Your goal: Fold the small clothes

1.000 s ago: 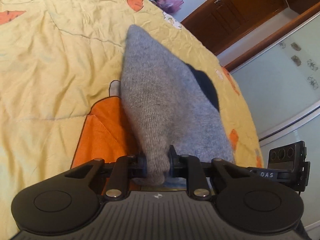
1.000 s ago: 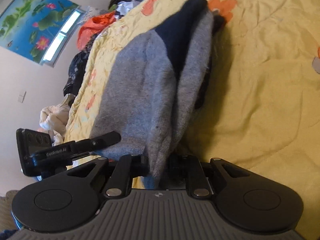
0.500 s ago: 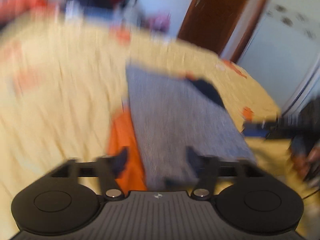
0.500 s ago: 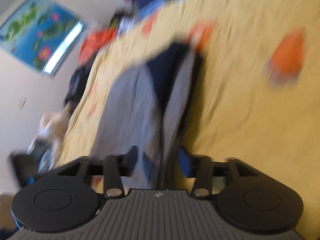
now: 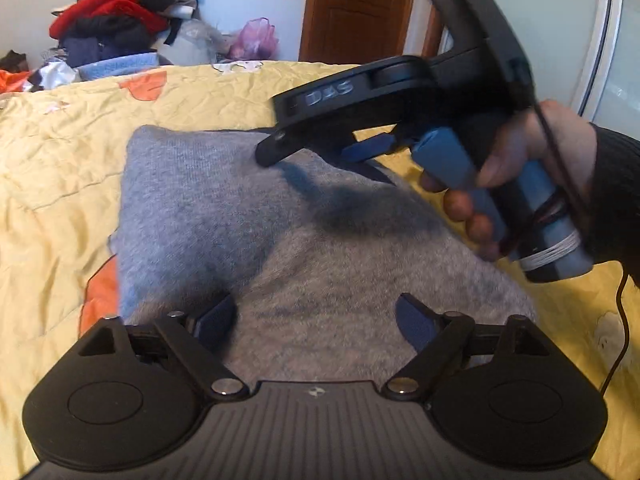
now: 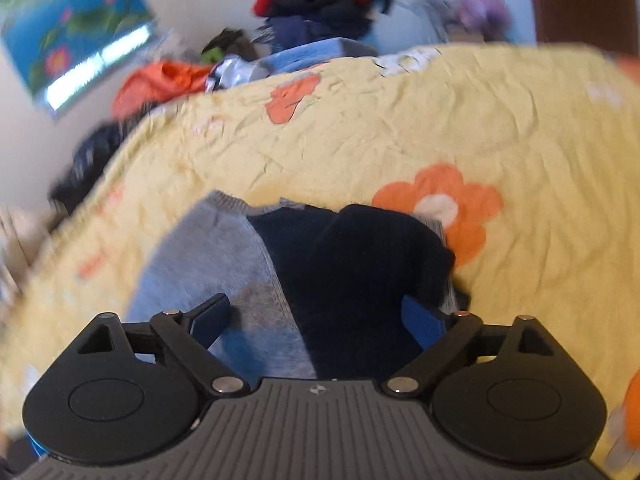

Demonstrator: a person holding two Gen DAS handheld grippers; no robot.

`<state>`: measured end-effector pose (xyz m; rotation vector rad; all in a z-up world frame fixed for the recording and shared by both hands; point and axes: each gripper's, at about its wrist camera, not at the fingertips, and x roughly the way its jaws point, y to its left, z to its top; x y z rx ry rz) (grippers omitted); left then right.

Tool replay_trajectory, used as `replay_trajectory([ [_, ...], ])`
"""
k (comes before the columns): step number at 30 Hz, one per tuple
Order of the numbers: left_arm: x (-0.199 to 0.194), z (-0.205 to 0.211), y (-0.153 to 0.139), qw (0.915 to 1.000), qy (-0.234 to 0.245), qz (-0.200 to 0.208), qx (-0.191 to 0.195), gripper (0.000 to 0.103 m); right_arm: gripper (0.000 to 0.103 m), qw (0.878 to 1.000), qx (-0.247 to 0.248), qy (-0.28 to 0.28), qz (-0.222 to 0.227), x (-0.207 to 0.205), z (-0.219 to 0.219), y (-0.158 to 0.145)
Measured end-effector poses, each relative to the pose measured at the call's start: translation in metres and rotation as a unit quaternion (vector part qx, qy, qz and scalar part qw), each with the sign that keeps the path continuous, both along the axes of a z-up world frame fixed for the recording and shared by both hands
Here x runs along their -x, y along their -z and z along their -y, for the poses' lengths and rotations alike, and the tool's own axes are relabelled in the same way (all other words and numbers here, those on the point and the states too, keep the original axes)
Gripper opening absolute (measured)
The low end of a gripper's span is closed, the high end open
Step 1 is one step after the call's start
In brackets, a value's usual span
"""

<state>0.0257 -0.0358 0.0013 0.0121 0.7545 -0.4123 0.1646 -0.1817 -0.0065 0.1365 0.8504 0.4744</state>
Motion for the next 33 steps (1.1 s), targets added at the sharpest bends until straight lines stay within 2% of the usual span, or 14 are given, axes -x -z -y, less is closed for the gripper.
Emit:
replay_trajectory([
  [1,-0.002,0.003,0.003,0.9999,0.005,0.008,-0.011,0.099,0.103,1.0,0.015,-0.006,0.005,-0.004,-0.011,0.0],
  [3,0.0,0.016,0.007,0.9982,0.009,0.03,-0.052,0.103,0.102,0.998,0.049,-0.013,0.022,-0.011,-0.02,0.003],
  [6,0.015,0.013,-0.004,0.9989,0.002,0.032,-0.035,0.103,0.102,0.997,0.073,-0.004,0.022,-0.013,-0.031,-0.004],
  [8,0.043,-0.003,-0.016,0.9976,-0.007,0.067,-0.015,0.103,0.091,0.998,0.058,0.013,0.034,0.004,-0.023,-0.017],
  [11,0.075,-0.025,-0.02,0.9929,-0.032,0.11,-0.033,0.103,0.096,0.996,-0.021,0.034,0.076,0.053,0.001,-0.044],
  [14,0.078,-0.039,-0.011,0.9935,-0.064,0.089,-0.03,0.103,0.1,0.992,-0.083,0.027,0.092,0.105,0.012,-0.048],
  [16,0.069,-0.042,0.001,0.9952,-0.073,0.057,-0.031,0.103,0.1,0.993,-0.092,0.004,0.079,0.123,0.003,-0.039],
  [19,0.064,-0.043,0.013,0.9925,-0.099,0.039,-0.06,0.103,0.091,0.997,-0.077,0.005,0.022,0.113,-0.006,-0.007],
  [21,0.069,-0.049,0.01,0.9919,-0.106,0.039,-0.057,0.103,0.088,0.995,-0.088,0.006,0.038,0.109,-0.001,0.003],
  [23,0.074,-0.054,0.007,0.9909,-0.111,0.05,-0.058,0.103,0.084,0.996,-0.087,0.016,0.025,0.112,0.003,-0.006],
  [27,0.086,-0.055,0.01,0.9893,-0.124,0.04,-0.066,0.103,0.093,0.994,-0.097,0.033,0.029,0.137,0.015,-0.025],
  [30,0.08,-0.053,0.016,0.9867,-0.141,0.022,-0.079,0.103,0.098,0.993,-0.114,0.0,0.026,0.153,0.01,-0.024],
  [32,0.083,-0.052,0.014,0.9839,-0.153,0.023,-0.089,0.103,0.09,0.996,-0.084,0.01,-0.003,0.151,0.007,-0.007],
  [33,0.084,-0.052,0.011,0.9826,-0.158,0.025,-0.095,0.103,0.081,0.997,-0.08,0.022,-0.003,0.152,0.012,-0.002],
])
